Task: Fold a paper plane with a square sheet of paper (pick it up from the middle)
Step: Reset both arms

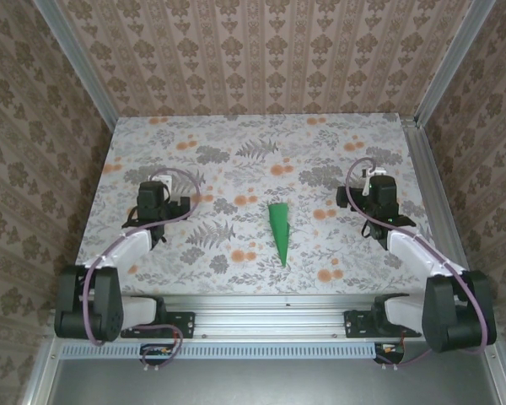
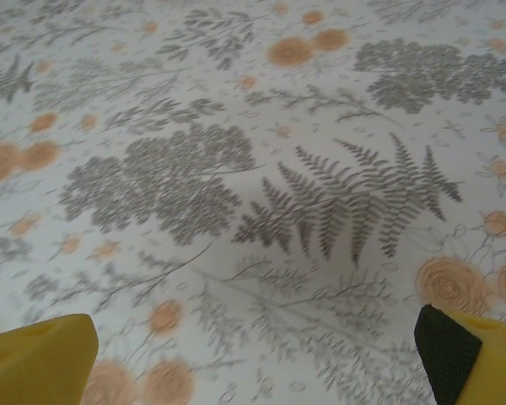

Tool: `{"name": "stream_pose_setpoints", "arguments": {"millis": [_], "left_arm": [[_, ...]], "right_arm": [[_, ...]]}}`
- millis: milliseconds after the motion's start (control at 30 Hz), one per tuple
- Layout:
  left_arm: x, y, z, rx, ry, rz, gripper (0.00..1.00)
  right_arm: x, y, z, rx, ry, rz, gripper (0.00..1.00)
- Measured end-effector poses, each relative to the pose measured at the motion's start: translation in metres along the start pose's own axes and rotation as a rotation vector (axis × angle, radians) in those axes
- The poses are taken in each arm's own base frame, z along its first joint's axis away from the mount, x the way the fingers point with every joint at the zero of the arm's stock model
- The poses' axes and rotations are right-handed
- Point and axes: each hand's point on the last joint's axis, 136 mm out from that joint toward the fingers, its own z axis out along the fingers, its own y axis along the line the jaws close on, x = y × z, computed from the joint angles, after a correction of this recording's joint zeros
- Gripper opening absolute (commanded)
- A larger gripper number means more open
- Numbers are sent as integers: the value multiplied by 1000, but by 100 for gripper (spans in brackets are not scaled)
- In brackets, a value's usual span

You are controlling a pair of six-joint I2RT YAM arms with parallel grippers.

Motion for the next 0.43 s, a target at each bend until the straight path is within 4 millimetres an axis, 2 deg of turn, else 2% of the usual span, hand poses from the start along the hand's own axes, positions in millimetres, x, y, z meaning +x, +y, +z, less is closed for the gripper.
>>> {"name": "stream_pose_setpoints", "arguments": {"millis": [133,267,433], "left_arm": [[-1,0,16,-8,-21,19,100],[1,1,27,-12,-26,23,100],[-2,3,31,-10,-38,21,100]], "right_arm": [[-2,-11,14,23,-31,18,100],[-4,-10,25,18,-52,20,100],[-5,-9,29,11,-63,17,100]]}}
